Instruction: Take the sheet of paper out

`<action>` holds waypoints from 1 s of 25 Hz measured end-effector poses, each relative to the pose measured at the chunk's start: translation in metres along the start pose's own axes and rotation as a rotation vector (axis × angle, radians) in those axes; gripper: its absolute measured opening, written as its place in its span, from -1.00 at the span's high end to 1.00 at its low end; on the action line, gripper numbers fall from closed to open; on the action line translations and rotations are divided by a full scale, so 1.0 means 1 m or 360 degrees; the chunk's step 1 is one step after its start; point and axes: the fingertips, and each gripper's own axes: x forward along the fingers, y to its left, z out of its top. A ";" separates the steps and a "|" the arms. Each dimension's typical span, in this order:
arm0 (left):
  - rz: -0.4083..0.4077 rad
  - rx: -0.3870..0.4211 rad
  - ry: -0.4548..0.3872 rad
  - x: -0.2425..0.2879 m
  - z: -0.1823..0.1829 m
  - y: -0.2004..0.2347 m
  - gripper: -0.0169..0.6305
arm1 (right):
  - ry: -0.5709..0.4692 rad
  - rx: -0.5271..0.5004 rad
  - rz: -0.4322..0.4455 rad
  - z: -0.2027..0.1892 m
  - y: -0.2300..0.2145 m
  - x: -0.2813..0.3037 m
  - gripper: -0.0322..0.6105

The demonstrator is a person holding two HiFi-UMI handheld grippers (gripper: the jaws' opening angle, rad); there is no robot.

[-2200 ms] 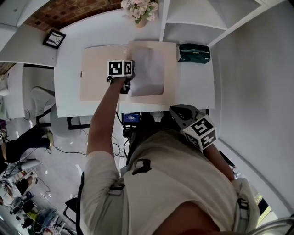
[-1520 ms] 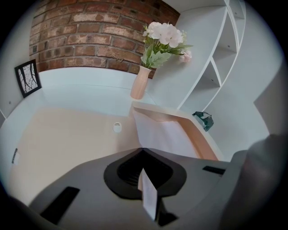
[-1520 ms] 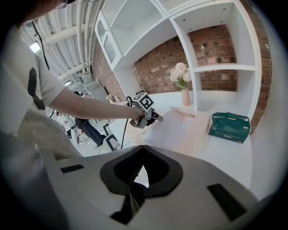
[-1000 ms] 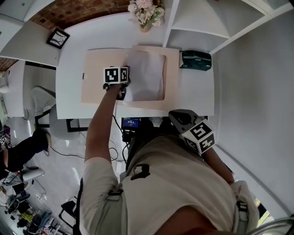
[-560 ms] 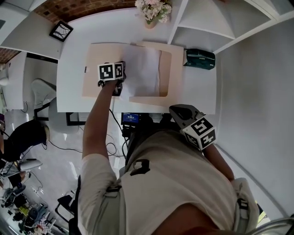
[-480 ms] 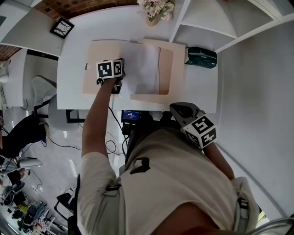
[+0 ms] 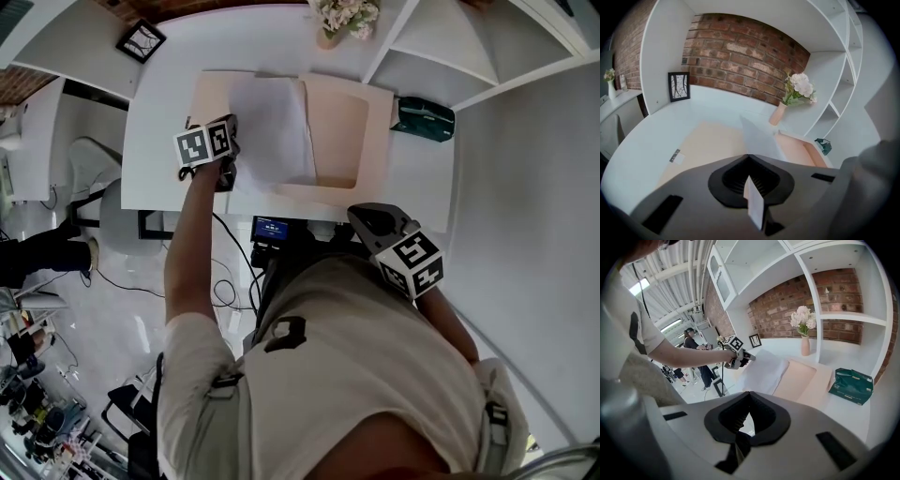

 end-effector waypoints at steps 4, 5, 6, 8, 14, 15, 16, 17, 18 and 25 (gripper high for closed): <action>0.0032 -0.0049 -0.0059 -0.018 -0.003 0.017 0.90 | 0.0013 -0.0034 0.0016 -0.001 0.005 0.007 0.84; 0.0036 -0.0065 -0.0071 -0.022 -0.004 0.022 0.90 | 0.0019 -0.0043 0.0025 0.000 0.007 0.009 0.84; 0.0040 -0.0079 -0.0083 -0.026 -0.005 0.025 0.90 | 0.0023 -0.0055 0.0034 0.000 0.010 0.011 0.84; 0.0047 -0.0098 -0.0114 -0.035 -0.003 0.031 0.90 | 0.0033 -0.0077 0.0050 0.002 0.014 0.014 0.84; 0.0085 -0.0119 -0.0257 -0.060 0.013 0.045 0.90 | 0.0046 -0.0091 0.0095 0.010 0.025 0.020 0.84; 0.0094 -0.0112 -0.0288 -0.064 0.016 0.046 0.90 | 0.0048 -0.0099 0.0102 0.010 0.026 0.021 0.84; 0.0104 -0.0101 -0.0318 -0.067 0.019 0.047 0.90 | 0.0050 -0.0108 0.0108 0.010 0.026 0.022 0.84; 0.0113 -0.0090 -0.0345 -0.071 0.021 0.047 0.90 | 0.0052 -0.0116 0.0115 0.010 0.027 0.022 0.84; 0.0120 -0.0084 -0.0372 -0.075 0.024 0.048 0.90 | 0.0054 -0.0123 0.0120 0.010 0.027 0.022 0.84; 0.0147 -0.0112 -0.0585 -0.115 0.041 0.050 0.90 | 0.0054 -0.0141 0.0120 0.012 0.029 0.023 0.84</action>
